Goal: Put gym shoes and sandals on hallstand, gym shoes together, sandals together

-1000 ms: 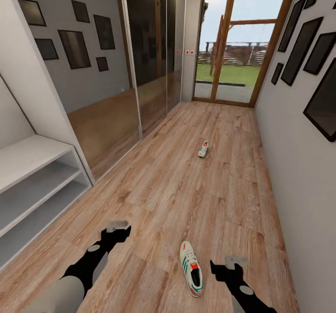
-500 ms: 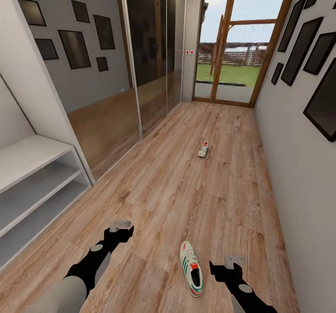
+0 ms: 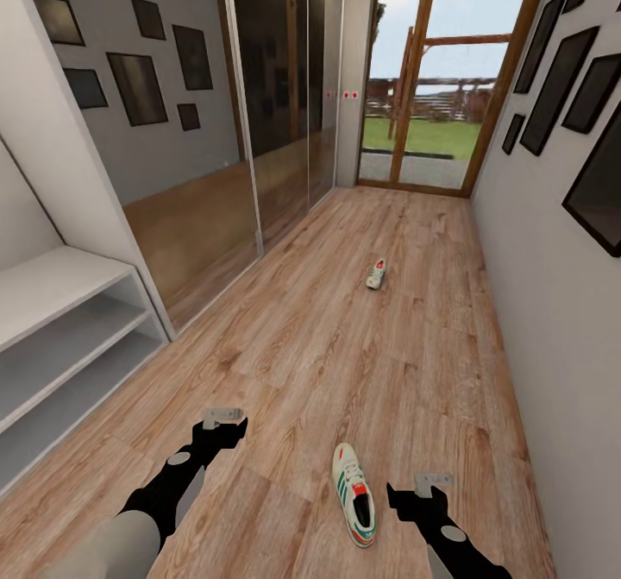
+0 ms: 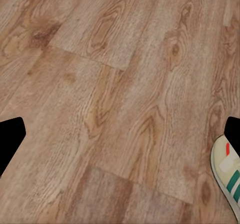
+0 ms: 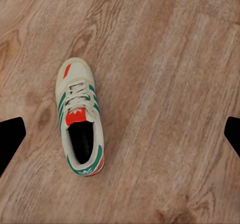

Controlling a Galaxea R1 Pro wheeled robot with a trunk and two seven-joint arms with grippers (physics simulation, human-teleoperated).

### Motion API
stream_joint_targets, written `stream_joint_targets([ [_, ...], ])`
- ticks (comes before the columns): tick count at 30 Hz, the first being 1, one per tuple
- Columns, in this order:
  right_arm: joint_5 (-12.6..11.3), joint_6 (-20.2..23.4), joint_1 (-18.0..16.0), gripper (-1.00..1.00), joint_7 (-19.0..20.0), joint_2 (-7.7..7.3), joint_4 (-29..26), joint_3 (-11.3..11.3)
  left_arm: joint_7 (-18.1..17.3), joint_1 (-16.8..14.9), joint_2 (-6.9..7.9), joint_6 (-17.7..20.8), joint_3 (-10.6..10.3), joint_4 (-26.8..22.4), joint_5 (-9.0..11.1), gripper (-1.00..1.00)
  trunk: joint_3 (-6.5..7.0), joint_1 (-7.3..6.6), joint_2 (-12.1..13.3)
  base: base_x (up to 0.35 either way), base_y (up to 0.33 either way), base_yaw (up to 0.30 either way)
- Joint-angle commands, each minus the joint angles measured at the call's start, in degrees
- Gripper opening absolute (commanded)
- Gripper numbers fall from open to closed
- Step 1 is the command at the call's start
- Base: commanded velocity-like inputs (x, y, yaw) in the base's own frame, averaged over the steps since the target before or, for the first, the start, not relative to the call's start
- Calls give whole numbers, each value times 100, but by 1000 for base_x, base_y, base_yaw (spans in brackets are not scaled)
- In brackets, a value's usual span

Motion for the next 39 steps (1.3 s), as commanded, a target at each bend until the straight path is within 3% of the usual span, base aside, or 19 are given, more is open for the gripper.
stream_joint_targets([
  [1,10,-19,-3,100,-11,3,4,-10,-33,-4,-7,-18,52,3,-59,100,-23,22,-43,0,0,0],
  [39,5,-23,-3,100,6,-18,11,-25,-50,-3,-13,17,64,13,-60,100,-705,856,-1568,0,0,0],
])
